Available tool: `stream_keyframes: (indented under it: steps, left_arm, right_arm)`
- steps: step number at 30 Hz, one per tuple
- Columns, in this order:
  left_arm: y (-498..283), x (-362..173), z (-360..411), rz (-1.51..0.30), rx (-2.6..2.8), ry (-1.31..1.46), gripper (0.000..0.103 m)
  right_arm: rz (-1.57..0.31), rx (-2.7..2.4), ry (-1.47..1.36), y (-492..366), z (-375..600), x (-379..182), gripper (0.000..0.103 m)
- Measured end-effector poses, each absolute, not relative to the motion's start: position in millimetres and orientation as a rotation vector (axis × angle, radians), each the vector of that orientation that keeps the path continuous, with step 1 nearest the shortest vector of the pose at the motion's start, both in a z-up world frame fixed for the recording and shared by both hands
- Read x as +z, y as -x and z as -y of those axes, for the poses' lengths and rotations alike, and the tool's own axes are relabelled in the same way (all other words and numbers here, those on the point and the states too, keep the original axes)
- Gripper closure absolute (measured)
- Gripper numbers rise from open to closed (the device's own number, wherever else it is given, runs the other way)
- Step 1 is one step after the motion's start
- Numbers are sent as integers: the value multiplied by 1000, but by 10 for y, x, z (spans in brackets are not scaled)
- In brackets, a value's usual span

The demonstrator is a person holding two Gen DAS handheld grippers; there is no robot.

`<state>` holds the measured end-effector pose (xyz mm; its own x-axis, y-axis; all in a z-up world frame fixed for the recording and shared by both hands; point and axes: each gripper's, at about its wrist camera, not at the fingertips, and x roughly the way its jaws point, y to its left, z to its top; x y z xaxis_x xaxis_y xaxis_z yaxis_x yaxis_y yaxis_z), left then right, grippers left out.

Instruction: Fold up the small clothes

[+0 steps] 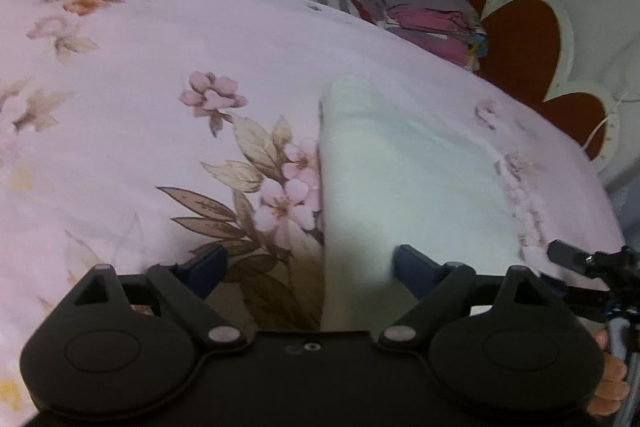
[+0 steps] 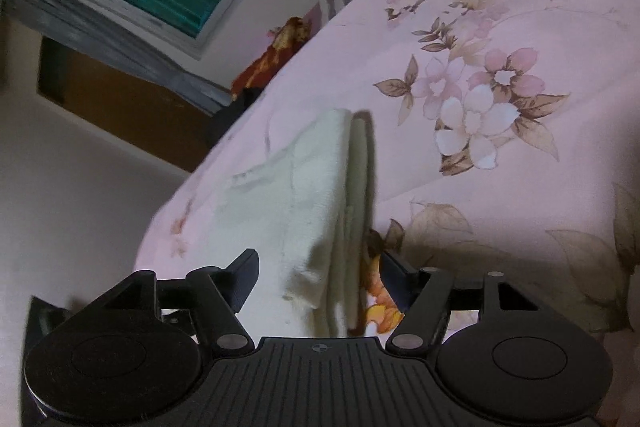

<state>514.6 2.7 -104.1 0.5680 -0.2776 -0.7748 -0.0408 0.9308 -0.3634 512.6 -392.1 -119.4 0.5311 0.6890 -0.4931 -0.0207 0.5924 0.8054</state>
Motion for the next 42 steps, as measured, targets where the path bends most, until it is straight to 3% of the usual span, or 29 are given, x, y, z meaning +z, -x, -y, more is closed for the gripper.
stream_keyframes:
  steps: [5,7,12,16,22,24,28,33,42]
  left_arm:
    - [-5163,-1104,-7,-969,-158,380,13]
    - [-5166,-1093,0,-967,-153,378,13]
    - [-5234,-1103,-14,-981,-200,398,14]
    - [-5316,-1195,-70,-982,-272,499,31]
    - [-5488,-1289,-80,-995,-326,591,34]
    - [-5519,-1265,43,-1004,-321,519,51]
    - [-5510,-1200,292,-976,-297,390,58]
    - [-5465,-1103,406,-944,-283,296,66]
    - [-5294,-819,319,-868,-363,216,72]
  right_arm:
    - [-1011,535,-780,-5238,3760,-1326,38]
    - [-1003,513,-752,-5255,3751,-1295,50]
    - [-1029,545,-750,-5299,3764,-1297,48]
    - [-1031,579,-724,-5369,3702,-1276,48]
    - [-1039,594,-641,-5468,3549,-1253,48]
    - [-1036,589,-624,-5504,3462,-1245,48]
    - [-1008,562,-579,-5476,3352,-1246,50]
    - [-990,519,-556,-5444,3276,-1217,71]
    - [-897,476,-439,-5116,3029,-821,74]
